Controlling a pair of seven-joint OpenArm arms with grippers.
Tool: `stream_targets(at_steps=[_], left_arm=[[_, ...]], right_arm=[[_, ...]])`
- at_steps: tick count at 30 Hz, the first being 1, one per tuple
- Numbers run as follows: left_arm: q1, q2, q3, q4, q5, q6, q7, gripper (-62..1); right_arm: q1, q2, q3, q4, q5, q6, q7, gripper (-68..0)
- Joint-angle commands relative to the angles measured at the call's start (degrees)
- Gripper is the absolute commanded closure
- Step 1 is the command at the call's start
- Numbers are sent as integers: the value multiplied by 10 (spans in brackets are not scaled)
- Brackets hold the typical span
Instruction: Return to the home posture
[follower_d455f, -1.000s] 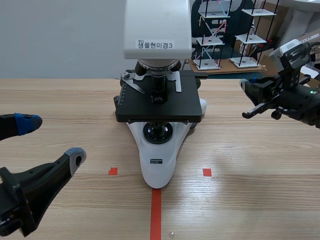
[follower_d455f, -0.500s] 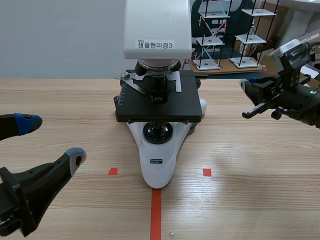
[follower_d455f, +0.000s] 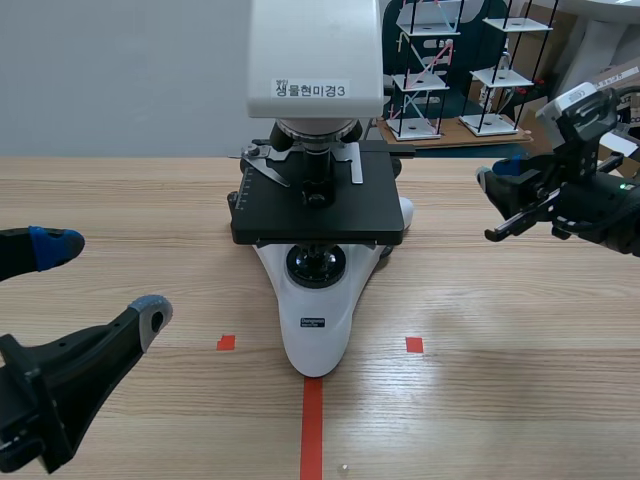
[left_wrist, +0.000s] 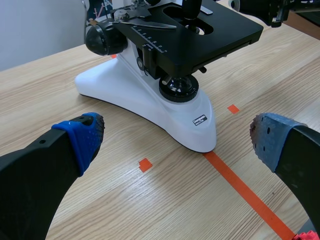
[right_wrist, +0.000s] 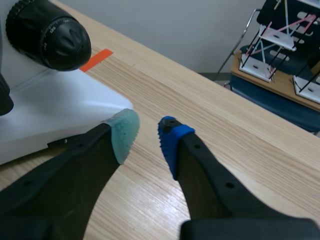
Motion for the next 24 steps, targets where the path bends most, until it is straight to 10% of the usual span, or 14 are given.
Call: stream_targets(at_steps=[1, 12, 24], left_arm=[[0, 2, -2, 13, -3, -1, -8, -620], [0, 2, -2, 13, -3, -1, -8, -620], [0, 2, -2, 13, -3, -1, -8, -620]], right_arm=[[-15, 5, 26, 44, 5, 0, -3, -213], [-227, 5, 154, 268, 4, -16, -38, -537], [-477, 5, 256, 476, 5, -16, -38, -580]])
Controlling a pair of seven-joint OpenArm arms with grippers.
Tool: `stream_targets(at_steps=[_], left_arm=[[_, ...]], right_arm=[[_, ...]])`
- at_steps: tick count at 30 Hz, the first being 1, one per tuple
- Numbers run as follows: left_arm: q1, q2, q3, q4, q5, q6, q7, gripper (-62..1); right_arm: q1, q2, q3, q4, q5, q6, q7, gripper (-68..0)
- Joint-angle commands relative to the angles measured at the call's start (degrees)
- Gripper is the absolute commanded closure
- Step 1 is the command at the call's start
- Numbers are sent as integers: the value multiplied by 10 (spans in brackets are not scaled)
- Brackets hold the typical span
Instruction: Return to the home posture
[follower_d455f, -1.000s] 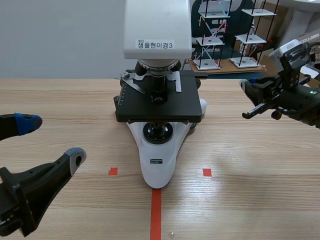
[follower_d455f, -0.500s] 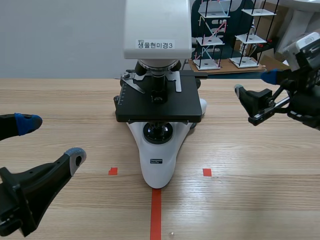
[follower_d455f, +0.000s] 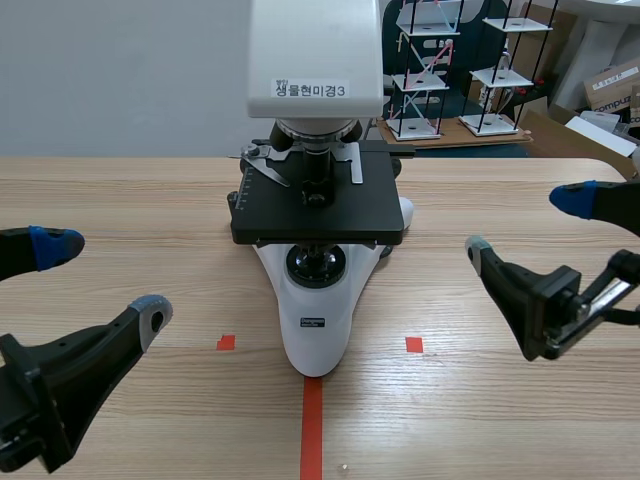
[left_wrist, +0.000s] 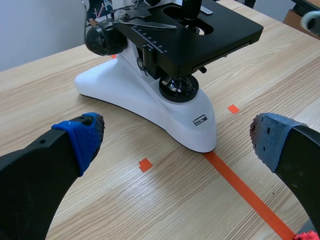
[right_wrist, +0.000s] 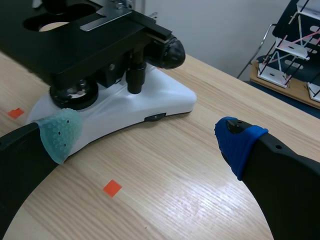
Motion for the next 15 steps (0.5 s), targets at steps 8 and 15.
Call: stream_targets(at_steps=[8, 15], left_arm=[[0, 2, -2, 13, -3, -1, -8, -619], [0, 2, -2, 13, -3, -1, -8, -619]], right_arm=[[-108, 4, 54, 93, 6, -1, 11, -580], [-148, 4, 76, 128, 6, -1, 19, -580]])
